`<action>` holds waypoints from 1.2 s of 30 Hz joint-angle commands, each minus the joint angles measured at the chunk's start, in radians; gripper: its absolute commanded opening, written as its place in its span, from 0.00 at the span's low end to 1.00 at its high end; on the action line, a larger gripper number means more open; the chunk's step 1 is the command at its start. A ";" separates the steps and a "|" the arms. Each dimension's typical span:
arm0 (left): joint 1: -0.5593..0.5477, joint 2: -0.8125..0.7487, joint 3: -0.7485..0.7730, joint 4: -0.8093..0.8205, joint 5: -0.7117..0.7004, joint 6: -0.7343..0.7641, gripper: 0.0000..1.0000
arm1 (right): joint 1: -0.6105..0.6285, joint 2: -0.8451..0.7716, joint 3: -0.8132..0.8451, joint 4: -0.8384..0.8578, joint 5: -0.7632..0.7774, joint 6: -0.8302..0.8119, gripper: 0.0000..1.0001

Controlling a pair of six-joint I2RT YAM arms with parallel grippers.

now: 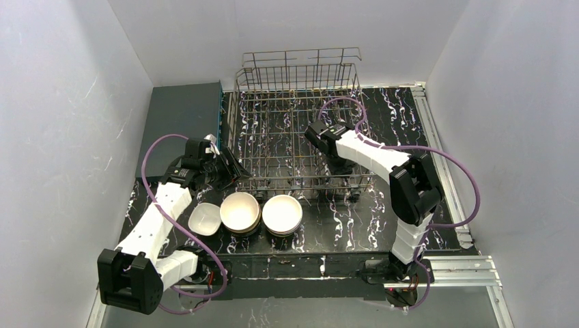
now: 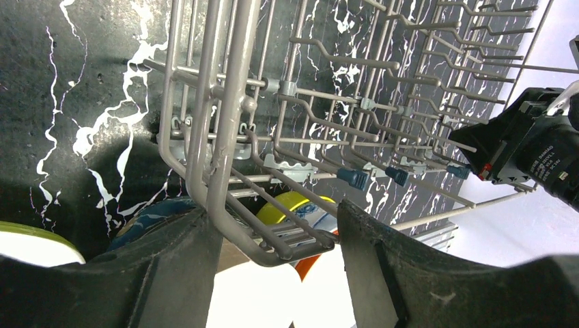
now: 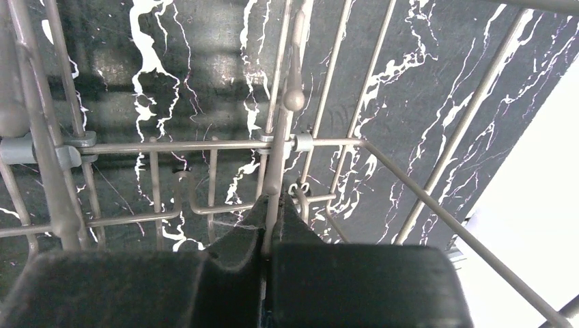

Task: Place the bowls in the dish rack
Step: Adjust the dish rack at the center of the board.

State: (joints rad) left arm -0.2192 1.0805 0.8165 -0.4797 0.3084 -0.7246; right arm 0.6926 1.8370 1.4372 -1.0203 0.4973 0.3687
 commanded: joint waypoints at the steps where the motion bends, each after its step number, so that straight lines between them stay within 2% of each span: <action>1: -0.011 0.010 0.006 -0.082 0.044 0.038 0.58 | 0.047 0.035 -0.027 0.037 0.007 0.003 0.01; 6: -0.011 -0.001 0.029 -0.129 0.006 0.063 0.61 | 0.045 -0.013 0.006 0.013 0.041 -0.017 0.01; 8: -0.011 -0.010 0.038 -0.150 -0.015 0.073 0.63 | 0.046 -0.043 0.031 0.005 0.040 -0.027 0.16; 10: -0.011 -0.018 0.049 -0.171 -0.040 0.081 0.66 | 0.046 -0.069 0.057 -0.005 0.044 -0.043 0.37; 13: -0.011 -0.031 0.069 -0.198 -0.077 0.091 0.70 | 0.046 -0.100 0.096 -0.027 0.078 -0.052 0.55; 16: -0.011 -0.042 0.100 -0.232 -0.115 0.107 0.75 | 0.044 -0.120 0.135 -0.051 0.100 -0.058 0.66; 19: -0.011 -0.059 0.137 -0.275 -0.159 0.128 0.77 | 0.044 -0.146 0.153 -0.052 0.110 -0.067 0.72; 22: -0.011 -0.090 0.173 -0.316 -0.197 0.152 0.78 | 0.041 -0.186 0.148 -0.026 0.098 -0.080 0.81; 24: -0.011 -0.125 0.186 -0.322 -0.189 0.174 0.78 | 0.033 -0.243 0.122 0.025 0.041 -0.093 0.91; 27: -0.011 -0.175 0.190 -0.305 -0.130 0.186 0.78 | -0.006 -0.355 0.045 0.165 -0.150 -0.103 0.98; 31: -0.012 -0.223 0.184 -0.290 -0.058 0.170 0.78 | -0.080 -0.468 -0.038 0.292 -0.401 -0.099 0.99; 36: -0.016 -0.257 0.155 -0.254 0.069 0.123 0.76 | -0.186 -0.483 -0.064 0.319 -0.633 -0.093 0.99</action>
State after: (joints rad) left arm -0.2260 0.8486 0.9756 -0.7448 0.2420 -0.5755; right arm 0.5713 1.3544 1.4021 -0.7998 0.1257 0.2806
